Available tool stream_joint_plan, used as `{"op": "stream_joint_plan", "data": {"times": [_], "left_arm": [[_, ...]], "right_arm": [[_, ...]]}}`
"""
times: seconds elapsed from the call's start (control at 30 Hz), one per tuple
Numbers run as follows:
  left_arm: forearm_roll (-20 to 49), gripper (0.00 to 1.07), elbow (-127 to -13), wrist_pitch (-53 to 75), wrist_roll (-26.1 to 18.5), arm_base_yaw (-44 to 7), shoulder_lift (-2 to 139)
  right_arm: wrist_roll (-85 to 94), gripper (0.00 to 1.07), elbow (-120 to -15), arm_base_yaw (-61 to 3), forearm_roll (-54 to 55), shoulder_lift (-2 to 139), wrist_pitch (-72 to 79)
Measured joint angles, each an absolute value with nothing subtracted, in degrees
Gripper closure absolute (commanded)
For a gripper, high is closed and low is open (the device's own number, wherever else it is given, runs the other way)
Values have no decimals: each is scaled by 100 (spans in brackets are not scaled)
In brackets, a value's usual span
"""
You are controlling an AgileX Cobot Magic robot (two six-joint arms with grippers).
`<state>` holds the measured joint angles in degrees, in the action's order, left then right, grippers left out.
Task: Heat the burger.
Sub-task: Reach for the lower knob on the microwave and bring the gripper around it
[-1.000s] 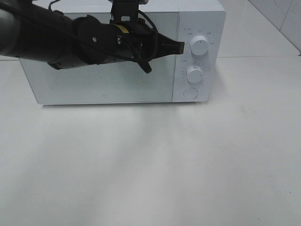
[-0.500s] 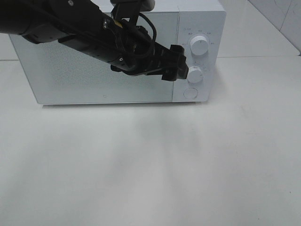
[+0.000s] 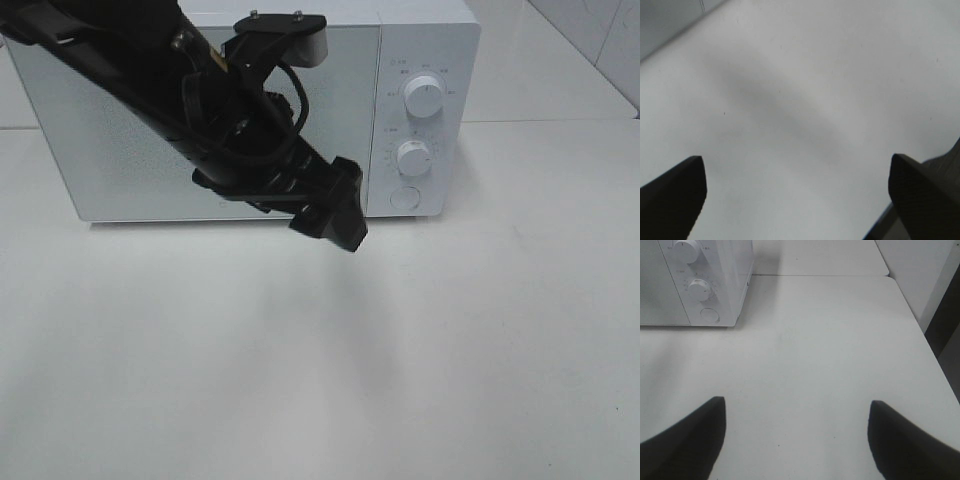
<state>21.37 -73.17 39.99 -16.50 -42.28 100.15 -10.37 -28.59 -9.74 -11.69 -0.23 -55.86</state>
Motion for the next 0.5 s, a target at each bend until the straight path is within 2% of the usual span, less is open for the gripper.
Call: {"op": "stream_joint_plan", "data": {"times": [0.23,0.37,0.5], "left_arm": [[1954,16,-7317,5139,-1352,-3999,9964],[1862,16,-7317,5615,-1094,-3570,9878],[1845,16,-7179,5638,-1026,-3277,9700]], "right_arm": [[-1037,33,-2859,-974,-1169,-23,-5586],[-1037,33,-2859,-974,-1169,-23,-5586],[-1037,33,-2859,-974,-1169,-23,-5586]]}}
